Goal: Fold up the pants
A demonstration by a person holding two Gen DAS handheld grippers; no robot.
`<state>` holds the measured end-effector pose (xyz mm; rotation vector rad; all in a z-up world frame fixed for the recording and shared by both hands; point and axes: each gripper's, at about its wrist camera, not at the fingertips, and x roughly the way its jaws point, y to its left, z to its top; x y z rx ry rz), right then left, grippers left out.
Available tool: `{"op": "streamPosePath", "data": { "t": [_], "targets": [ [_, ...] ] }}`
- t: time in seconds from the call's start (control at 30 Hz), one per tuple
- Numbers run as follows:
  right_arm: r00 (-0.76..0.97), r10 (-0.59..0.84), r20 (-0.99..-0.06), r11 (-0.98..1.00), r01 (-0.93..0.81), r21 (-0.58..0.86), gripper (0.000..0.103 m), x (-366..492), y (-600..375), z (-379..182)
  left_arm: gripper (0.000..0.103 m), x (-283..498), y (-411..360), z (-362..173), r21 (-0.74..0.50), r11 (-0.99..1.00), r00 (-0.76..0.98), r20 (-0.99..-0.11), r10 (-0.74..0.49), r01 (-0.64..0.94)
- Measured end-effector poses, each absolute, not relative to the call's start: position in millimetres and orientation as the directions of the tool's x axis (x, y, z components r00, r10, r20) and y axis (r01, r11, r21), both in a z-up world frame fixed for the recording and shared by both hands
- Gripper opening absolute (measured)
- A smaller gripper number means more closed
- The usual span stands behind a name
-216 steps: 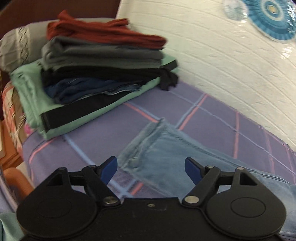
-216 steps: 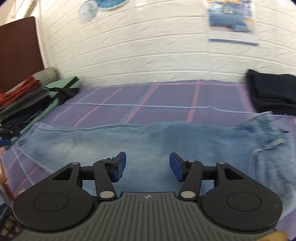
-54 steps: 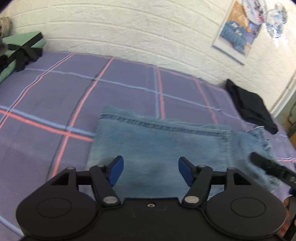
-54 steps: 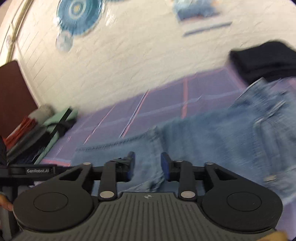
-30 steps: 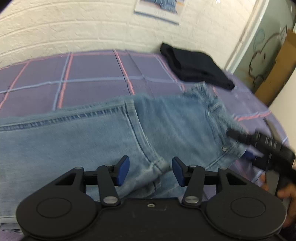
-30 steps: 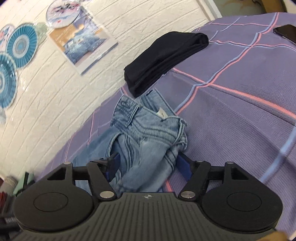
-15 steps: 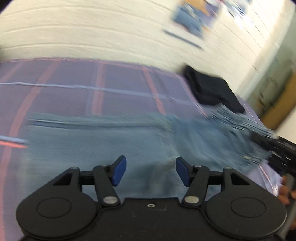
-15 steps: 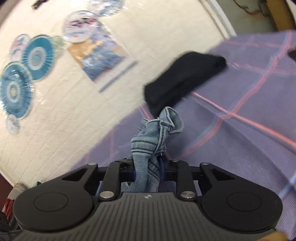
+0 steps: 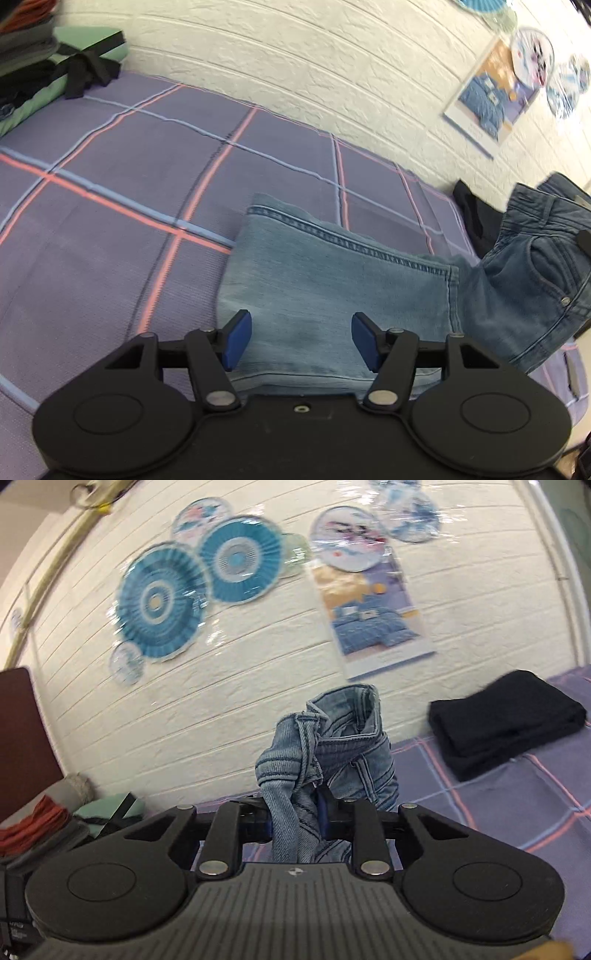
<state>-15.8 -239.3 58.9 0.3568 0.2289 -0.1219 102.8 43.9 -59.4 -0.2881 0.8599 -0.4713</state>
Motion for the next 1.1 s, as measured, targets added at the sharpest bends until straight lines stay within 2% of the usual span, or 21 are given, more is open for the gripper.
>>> {"op": "streamPosePath", "data": {
  "t": [0.27, 0.43, 0.53, 0.57, 0.6, 0.63, 0.67, 0.77, 0.83, 0.9, 1.0, 1.1],
  "targets": [
    [0.936, 0.126, -0.327, 0.971, -0.050, 0.232, 0.039, 22, -174, 41, 0.103, 105, 75, -60, -0.440, 0.872, 0.595, -0.649, -0.474, 0.214],
    [0.868, 0.229, -0.440, 0.970, -0.164, 0.181, 0.041, 49, -132, 10, 0.103, 105, 90, -64, -0.456, 0.874, 0.607, -0.651, -0.455, 0.167],
    [0.807, 0.256, -0.532, 0.967, -0.208, 0.150, 0.059, 61, -114, -12, 0.103, 106, 97, -63, -0.470, 0.871, 0.616, -0.647, -0.450, 0.142],
    [0.791, 0.265, -0.552, 0.964, -0.216, 0.153, 0.071, 61, -111, -18, 0.103, 106, 99, -62, -0.473, 0.870, 0.620, -0.644, -0.448, 0.137],
    [0.781, 0.281, -0.557, 0.960, -0.231, 0.160, 0.077, 60, -109, -21, 0.103, 106, 101, -61, -0.474, 0.870, 0.624, -0.642, -0.445, 0.133],
    [0.778, 0.296, -0.555, 0.955, -0.247, 0.163, 0.092, 56, -107, -22, 0.103, 107, 102, -60, -0.476, 0.870, 0.626, -0.641, -0.445, 0.132],
    [0.774, 0.326, -0.543, 0.945, -0.273, 0.178, 0.097, 53, -107, -21, 0.103, 107, 102, -59, -0.480, 0.868, 0.626, -0.638, -0.448, 0.132],
    [0.753, 0.423, -0.504, 0.906, -0.344, 0.248, 0.095, 41, -110, -12, 0.103, 110, 99, -51, -0.491, 0.857, 0.624, -0.622, -0.472, 0.159],
    [0.781, 0.421, -0.462, 0.906, -0.341, 0.251, 0.092, 30, -118, -4, 0.103, 110, 91, -43, -0.485, 0.851, 0.626, -0.604, -0.493, 0.202],
    [0.823, 0.366, -0.434, 0.930, -0.304, 0.209, 0.092, 20, -129, 4, 0.103, 112, 80, -39, -0.470, 0.845, 0.617, -0.594, -0.516, 0.255],
    [0.874, 0.261, -0.410, 0.964, -0.210, 0.166, 0.085, 13, -150, 9, 0.103, 117, 59, -38, -0.445, 0.833, 0.586, -0.596, -0.549, 0.328],
    [0.887, 0.178, -0.426, 0.979, -0.116, 0.167, 0.074, 10, -174, 4, 0.103, 129, 39, -44, -0.418, 0.833, 0.567, -0.611, -0.553, 0.363]
  ]
}}
